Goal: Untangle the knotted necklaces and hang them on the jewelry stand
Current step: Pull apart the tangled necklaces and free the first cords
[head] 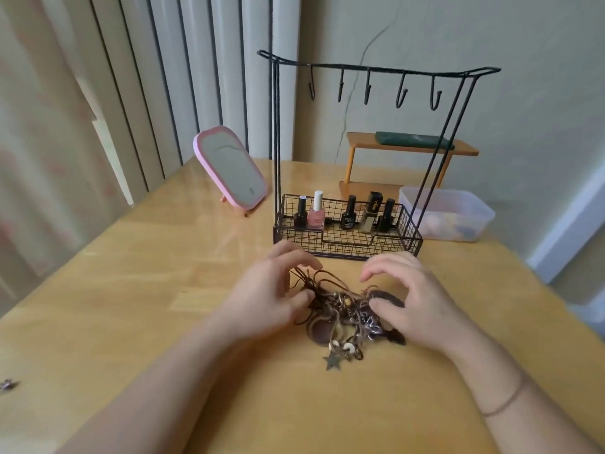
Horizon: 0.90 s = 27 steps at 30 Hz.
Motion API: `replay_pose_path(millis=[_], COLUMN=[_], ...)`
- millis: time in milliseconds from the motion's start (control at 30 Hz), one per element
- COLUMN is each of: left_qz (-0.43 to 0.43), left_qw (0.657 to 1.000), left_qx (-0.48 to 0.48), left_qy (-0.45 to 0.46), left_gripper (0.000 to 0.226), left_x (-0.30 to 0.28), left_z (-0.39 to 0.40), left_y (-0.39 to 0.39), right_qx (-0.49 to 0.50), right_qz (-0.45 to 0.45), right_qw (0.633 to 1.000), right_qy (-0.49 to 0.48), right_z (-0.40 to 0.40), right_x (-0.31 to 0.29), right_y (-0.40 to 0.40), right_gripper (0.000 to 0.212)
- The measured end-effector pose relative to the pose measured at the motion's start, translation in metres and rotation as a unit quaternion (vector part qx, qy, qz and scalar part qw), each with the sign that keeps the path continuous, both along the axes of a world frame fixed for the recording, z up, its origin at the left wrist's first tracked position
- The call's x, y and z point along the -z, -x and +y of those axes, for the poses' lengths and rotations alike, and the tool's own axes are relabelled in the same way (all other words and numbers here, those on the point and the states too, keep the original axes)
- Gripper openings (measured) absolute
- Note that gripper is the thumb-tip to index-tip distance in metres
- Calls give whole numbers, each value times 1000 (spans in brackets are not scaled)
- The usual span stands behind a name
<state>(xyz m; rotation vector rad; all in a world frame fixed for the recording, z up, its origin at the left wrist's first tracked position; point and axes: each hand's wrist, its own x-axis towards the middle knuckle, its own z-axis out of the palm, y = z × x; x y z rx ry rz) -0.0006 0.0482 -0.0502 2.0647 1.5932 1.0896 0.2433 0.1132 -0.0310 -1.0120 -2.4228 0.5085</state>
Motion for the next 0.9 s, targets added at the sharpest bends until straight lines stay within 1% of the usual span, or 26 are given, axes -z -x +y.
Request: replay_pose_path(millis=[67, 100, 133, 200, 233, 267, 367, 433, 500, 533, 567, 633, 700, 733, 767, 833, 900], left_qz=[-7, 12, 52, 136, 149, 146, 162, 192, 229, 232, 227, 199, 163, 151, 141, 115, 95], left_qw=[999, 996, 992, 978, 976, 978, 978, 974, 967, 967, 969, 977, 983, 984, 985, 986, 986], left_qx=[52, 86, 116, 150, 150, 143, 121, 112, 104, 96, 87, 71, 79, 89, 98, 112, 120], left_qy=[-2, 8, 19, 37, 47, 53, 45, 43, 49, 49, 44, 33, 32, 30, 28, 45, 63], left_gripper=[29, 32, 37, 49, 52, 54, 56, 59, 60, 58, 55, 51, 47, 43, 39, 33, 28], left_x=[-3, -7, -12, -16, -16, -16, -14, -16, -17, -17, -17, -19, -19, -19, -19, -20, -22], left_z=[-4, -5, -5, -4, -3, -1, -1, -4, -6, -7, -7, -7, -7, -8, -8, -9, -10], left_y=[-2, -4, -6, -10, -11, -11, -12, -15, -20, -22, -23, -22, -20, -20, -20, -21, -23], right_qx=[-34, -57, -79, -106, -102, -89, -39, -37, -42, -44, -46, -54, -66, -74, -85, -107, -124], right_qz=[29, 31, 23, -42, -86, -124, -177, -189, -188, -182, -164, -91, 10, 73, 144, 278, 384], right_qw=[999, 998, 997, 993, 991, 988, 983, 981, 981, 982, 985, 994, 995, 988, 974, 934, 880], right_qy=[-14, -12, 1, 15, 11, 10, 16, 10, -2, -7, -6, 19, 76, 113, 150, 198, 249], right_z=[-4, -6, -6, -6, -3, -1, 3, 3, 3, 4, 4, 4, 1, -1, -3, -7, -12], right_x=[2, -3, -10, -18, -19, -19, -17, -15, -15, -15, -16, -20, -27, -30, -32, -33, -33], right_y=[-3, -7, -11, -21, -27, -33, -43, -40, -36, -35, -35, -37, -37, -34, -31, -24, -16], right_gripper=[32, 31, 29, 23, 23, 28, 45, 45, 39, 35, 31, 27, 21, 18, 15, 19, 16])
